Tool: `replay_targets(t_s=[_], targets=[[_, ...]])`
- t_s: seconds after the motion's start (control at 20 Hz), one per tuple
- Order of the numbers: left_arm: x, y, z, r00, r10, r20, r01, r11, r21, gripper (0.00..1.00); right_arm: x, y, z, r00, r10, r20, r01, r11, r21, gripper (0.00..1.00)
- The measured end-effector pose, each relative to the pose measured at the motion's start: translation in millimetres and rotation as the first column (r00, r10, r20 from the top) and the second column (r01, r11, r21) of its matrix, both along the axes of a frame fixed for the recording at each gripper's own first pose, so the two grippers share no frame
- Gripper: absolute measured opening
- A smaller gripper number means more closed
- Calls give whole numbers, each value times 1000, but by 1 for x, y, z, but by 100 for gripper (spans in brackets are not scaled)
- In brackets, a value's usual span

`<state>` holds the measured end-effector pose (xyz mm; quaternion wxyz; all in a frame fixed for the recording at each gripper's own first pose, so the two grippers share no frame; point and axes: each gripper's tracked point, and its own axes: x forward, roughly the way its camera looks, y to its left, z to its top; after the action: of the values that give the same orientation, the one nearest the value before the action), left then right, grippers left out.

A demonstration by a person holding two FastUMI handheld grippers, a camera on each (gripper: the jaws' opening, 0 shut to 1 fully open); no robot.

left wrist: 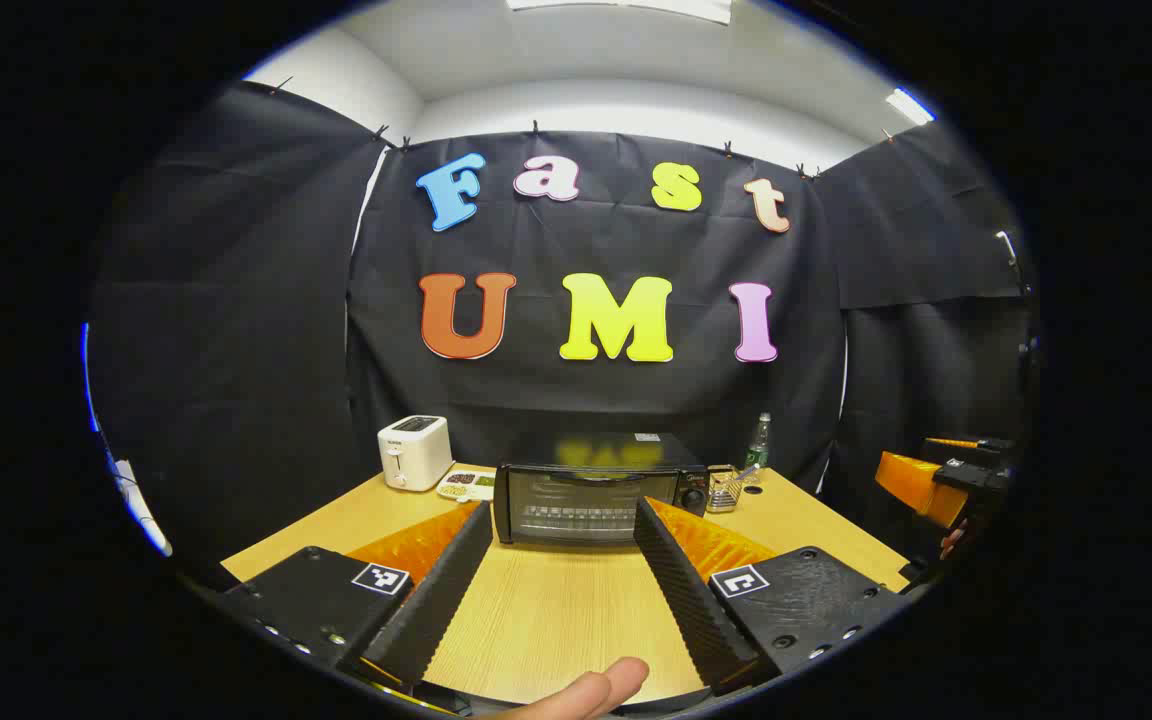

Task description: Open the electric oven with the left hand, put the food in, and close the electric oven.

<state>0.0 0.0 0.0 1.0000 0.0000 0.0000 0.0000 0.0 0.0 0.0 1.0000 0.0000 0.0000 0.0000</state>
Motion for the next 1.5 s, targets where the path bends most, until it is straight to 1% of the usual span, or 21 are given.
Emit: replay_targets(t_s=[0.2,0.5,0.65,0.8,1.0,1.15,1.25,1.4,1.5], targets=[[1,-2,0,1000,-8,8,8,1000,-5,94,-3,3,-3,999,35,4,-36,999,13,96],[8,-3,-6,1000,7,-9,-7,1000,10,94,-3,-5,-8,1000,28,8,-28,999,16,96],[11,-6,-8,1000,-2,-12,2,1000,19,94,-1,-10,-11,1000,24,3,-24,999,22,96],[14,-10,-10,1000,-2,-17,2,999,36,94,-2,-10,-10,999,42,20,-43,999,29,96],[18,-17,-4,1000,-4,-3,4,999,52,94,2,-18,-12,998,41,41,-42,998,36,96],[47,-20,10,999,-11,34,10,999,31,94,8,-29,-13,998,36,51,-38,998,45,96],[72,-23,11,999,-14,40,13,999,32,93,12,-36,-19,998,38,50,-41,998,55,96],[119,-26,10,999,-31,26,29,998,54,94,16,-41,-25,997,60,50,-63,996,62,96],[154,-28,3,999,-45,-5,46,998,40,94,16,-47,-26,996,68,60,-72,996,58,96]])
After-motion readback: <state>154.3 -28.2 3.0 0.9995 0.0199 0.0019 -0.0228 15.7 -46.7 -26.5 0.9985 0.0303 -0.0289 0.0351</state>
